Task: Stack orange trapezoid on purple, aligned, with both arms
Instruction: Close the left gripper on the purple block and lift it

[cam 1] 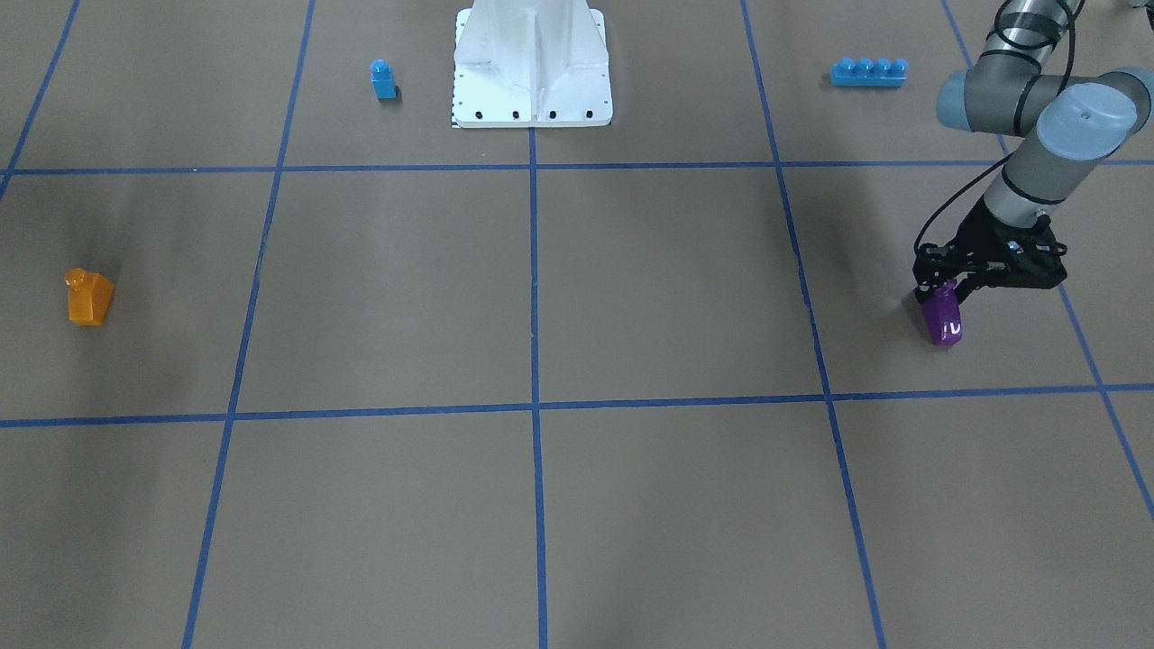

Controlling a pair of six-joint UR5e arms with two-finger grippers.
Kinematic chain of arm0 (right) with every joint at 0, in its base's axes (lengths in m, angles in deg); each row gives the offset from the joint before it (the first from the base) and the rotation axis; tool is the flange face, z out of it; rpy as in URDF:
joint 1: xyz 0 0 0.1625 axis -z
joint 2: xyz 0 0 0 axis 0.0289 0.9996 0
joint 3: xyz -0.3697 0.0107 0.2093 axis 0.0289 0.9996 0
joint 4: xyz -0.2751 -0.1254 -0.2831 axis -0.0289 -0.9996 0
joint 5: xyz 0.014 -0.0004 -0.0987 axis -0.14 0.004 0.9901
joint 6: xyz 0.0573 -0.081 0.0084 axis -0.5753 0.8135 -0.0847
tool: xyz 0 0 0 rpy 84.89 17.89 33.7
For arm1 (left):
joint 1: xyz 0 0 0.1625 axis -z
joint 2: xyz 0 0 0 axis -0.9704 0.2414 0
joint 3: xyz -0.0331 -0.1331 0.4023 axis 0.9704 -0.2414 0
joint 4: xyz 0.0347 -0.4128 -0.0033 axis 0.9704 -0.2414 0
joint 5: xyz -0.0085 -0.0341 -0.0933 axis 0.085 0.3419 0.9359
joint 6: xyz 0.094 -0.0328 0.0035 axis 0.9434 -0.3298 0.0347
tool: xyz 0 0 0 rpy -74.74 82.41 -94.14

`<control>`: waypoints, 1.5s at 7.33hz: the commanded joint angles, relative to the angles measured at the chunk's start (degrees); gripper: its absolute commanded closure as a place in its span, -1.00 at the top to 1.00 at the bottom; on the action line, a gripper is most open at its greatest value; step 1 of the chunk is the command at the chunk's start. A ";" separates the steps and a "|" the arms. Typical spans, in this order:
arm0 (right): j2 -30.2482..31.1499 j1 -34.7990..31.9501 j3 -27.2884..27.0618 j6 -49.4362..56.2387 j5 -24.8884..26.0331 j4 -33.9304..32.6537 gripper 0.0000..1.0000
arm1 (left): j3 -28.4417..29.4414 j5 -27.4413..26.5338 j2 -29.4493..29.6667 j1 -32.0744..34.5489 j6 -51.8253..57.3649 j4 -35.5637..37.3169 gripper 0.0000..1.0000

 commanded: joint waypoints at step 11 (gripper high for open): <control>0.09 0.72 0.09 -1.14 0.00 0.00 1.00 | -15.57 -7.00 30.65 -13.54 -7.64 42.02 -1.00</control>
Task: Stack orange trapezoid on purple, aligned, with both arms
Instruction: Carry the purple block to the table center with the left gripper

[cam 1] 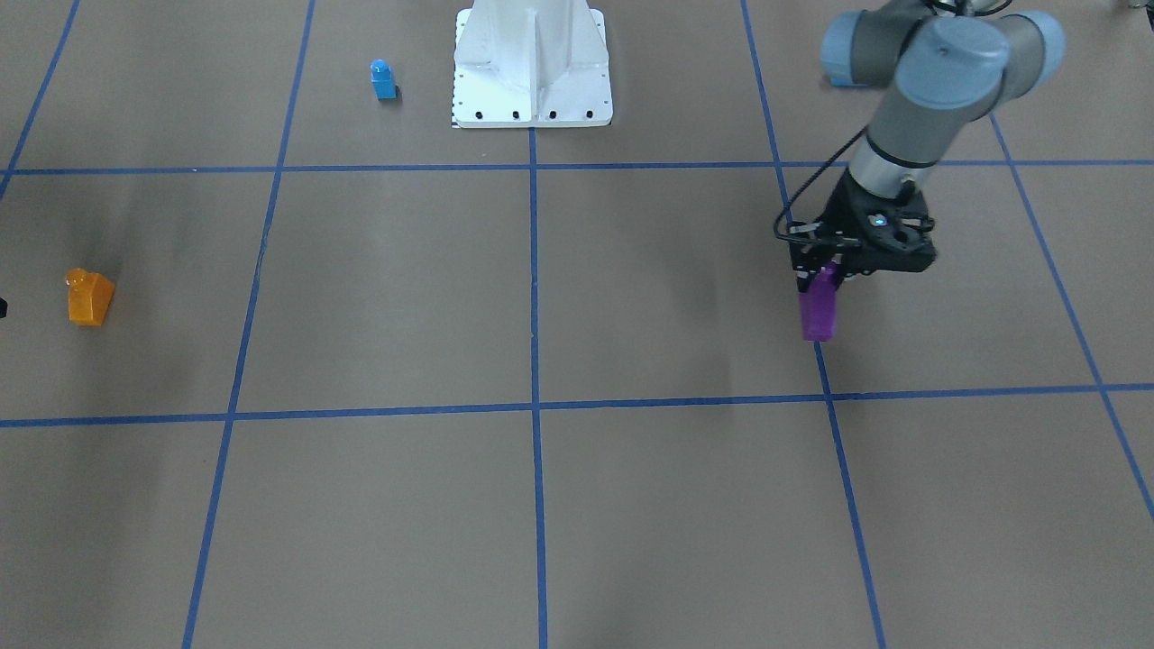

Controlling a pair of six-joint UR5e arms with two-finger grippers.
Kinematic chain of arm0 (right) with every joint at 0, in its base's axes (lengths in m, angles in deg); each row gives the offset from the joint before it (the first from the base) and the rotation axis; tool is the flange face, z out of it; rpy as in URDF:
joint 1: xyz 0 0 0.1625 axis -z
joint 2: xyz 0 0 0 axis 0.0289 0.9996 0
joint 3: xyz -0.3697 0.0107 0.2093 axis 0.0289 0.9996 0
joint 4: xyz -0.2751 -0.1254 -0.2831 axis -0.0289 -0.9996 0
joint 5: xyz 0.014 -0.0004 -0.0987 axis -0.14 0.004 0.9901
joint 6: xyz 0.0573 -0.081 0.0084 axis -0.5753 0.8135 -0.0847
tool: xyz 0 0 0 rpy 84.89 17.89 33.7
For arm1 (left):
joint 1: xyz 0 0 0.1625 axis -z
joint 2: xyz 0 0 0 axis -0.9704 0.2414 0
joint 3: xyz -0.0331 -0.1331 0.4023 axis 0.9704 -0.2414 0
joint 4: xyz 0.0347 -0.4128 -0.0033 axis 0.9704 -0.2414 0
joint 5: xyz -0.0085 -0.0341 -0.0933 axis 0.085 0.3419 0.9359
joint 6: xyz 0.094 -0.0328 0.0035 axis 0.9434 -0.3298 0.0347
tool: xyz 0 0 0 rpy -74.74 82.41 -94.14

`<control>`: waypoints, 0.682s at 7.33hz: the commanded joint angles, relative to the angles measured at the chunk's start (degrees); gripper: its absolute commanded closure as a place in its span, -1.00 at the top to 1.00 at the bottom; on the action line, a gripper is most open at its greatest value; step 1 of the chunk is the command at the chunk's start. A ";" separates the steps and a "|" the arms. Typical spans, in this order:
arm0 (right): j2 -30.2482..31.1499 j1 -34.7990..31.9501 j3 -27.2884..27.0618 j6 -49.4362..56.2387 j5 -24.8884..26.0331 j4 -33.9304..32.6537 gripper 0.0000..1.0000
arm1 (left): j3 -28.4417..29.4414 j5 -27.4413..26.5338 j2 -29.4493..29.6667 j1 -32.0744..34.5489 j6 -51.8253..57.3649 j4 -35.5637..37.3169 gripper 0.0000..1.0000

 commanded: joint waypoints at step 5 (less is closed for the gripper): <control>-0.09 0.29 -0.01 -0.33 -0.09 0.00 1.00 | 20.76 -8.12 29.20 -16.30 -14.86 9.06 -1.00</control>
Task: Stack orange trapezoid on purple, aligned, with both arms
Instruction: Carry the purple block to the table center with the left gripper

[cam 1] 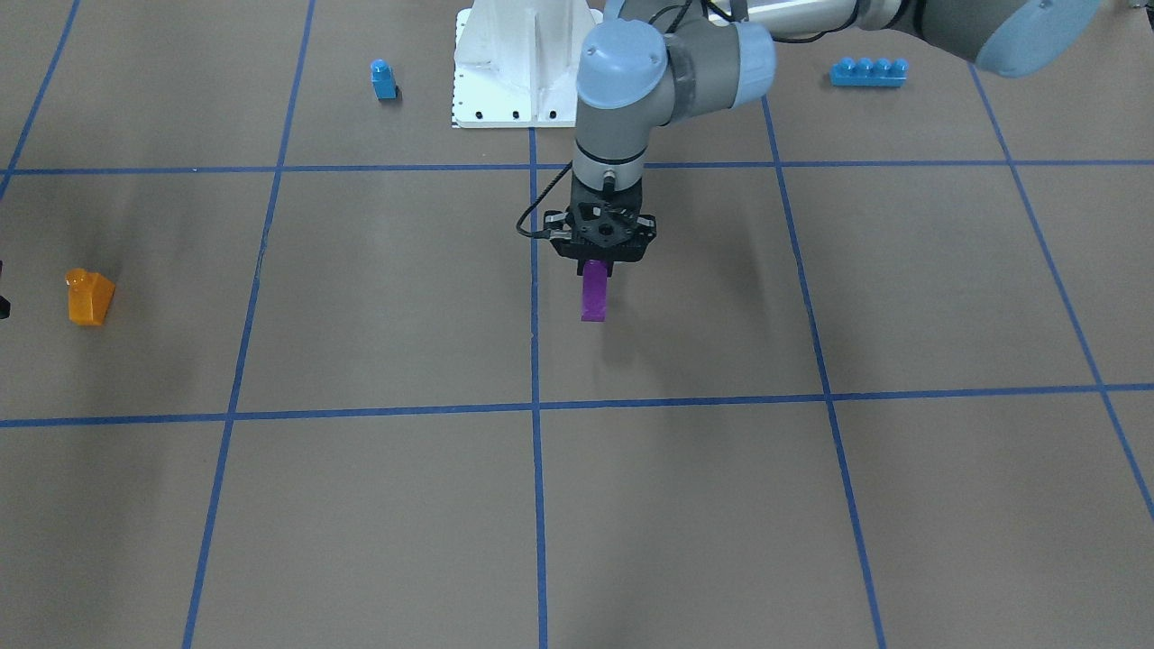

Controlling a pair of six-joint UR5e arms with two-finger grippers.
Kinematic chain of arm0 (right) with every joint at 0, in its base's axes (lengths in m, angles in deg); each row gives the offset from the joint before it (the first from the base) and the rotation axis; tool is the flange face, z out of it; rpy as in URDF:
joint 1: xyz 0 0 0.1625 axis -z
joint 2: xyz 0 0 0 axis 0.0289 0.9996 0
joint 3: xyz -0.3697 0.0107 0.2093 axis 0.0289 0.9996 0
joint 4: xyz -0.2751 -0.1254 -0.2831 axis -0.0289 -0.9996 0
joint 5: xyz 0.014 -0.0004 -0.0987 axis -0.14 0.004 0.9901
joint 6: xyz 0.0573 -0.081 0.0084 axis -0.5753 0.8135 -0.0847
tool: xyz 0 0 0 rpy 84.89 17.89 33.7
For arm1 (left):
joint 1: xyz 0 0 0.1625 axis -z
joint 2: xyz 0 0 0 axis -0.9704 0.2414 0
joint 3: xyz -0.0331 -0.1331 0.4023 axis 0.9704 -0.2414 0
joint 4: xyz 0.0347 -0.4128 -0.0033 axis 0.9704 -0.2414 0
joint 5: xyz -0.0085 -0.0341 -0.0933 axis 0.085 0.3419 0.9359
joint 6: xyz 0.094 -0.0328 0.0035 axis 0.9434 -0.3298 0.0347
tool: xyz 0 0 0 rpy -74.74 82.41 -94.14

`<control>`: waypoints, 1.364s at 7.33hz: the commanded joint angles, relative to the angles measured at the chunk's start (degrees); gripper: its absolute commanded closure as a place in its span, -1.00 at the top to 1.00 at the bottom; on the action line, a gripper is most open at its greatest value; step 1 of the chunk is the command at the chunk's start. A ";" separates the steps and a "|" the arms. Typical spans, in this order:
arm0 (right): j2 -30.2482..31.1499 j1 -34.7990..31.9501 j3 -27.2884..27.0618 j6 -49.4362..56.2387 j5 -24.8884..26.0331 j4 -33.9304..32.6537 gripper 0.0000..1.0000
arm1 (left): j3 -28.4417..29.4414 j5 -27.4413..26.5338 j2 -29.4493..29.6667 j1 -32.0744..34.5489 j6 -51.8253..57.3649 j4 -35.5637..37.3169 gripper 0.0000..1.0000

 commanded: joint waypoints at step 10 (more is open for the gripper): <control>0.08 0.07 -0.03 -0.01 0.02 0.00 1.00 | 8.59 -2.24 3.78 -5.64 -2.30 -5.53 -1.00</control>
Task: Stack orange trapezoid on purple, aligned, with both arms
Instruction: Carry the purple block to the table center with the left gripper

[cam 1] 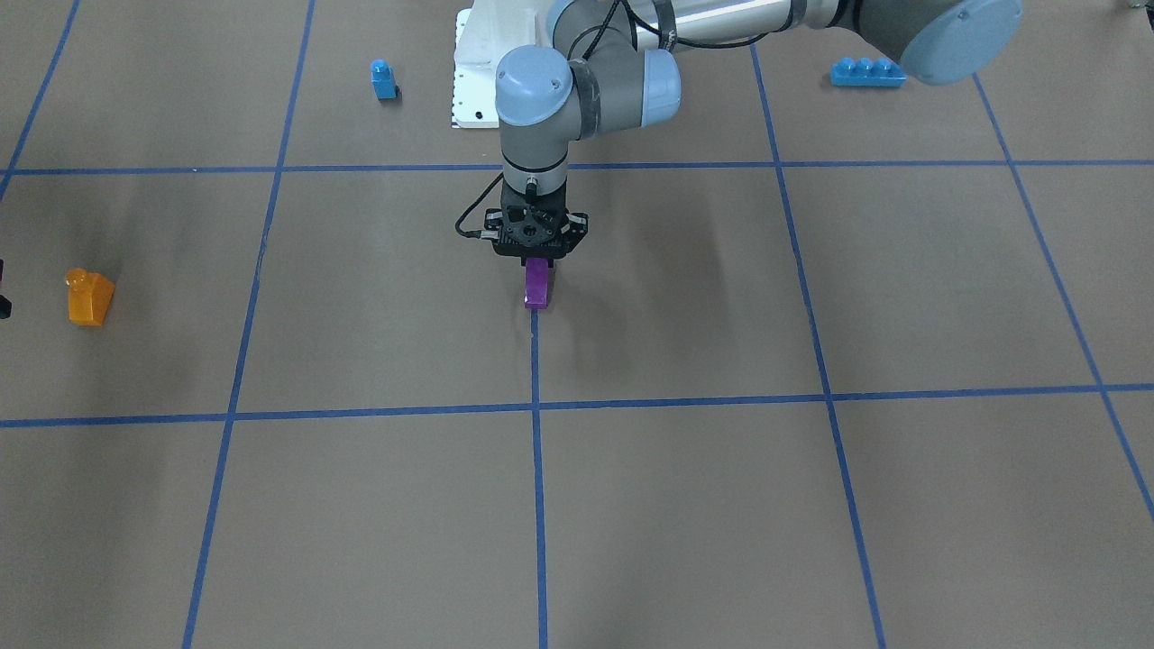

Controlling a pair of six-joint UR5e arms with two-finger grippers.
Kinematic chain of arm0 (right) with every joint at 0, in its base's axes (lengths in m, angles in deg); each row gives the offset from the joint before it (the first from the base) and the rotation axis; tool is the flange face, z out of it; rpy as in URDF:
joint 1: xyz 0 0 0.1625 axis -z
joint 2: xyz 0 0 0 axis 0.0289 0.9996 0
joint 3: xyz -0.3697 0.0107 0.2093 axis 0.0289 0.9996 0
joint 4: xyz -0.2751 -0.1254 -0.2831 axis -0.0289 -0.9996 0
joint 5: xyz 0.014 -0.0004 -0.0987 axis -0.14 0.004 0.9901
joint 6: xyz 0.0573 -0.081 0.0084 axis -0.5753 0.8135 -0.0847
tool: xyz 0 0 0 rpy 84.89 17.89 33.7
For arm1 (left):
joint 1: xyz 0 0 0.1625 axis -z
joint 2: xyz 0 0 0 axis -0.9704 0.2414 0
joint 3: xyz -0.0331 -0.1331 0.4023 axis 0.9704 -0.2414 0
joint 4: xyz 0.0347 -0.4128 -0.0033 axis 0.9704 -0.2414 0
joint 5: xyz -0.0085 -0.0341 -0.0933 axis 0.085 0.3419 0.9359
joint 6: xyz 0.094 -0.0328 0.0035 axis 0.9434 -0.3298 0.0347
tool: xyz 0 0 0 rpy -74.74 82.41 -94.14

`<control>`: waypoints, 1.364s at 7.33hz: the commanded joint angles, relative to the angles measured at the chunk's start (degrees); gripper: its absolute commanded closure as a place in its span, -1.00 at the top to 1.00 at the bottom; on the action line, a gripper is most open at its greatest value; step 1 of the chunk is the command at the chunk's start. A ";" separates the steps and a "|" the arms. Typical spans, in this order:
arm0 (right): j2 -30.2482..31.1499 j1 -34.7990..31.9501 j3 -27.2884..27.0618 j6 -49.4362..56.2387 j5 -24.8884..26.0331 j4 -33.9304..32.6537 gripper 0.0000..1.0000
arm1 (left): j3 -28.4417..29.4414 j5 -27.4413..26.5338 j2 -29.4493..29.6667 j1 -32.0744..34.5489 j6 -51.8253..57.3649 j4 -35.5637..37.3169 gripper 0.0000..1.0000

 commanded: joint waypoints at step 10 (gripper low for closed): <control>3.68 0.46 -0.08 -0.70 0.01 0.09 1.00 | -27.12 5.26 -7.30 5.42 9.66 18.40 1.00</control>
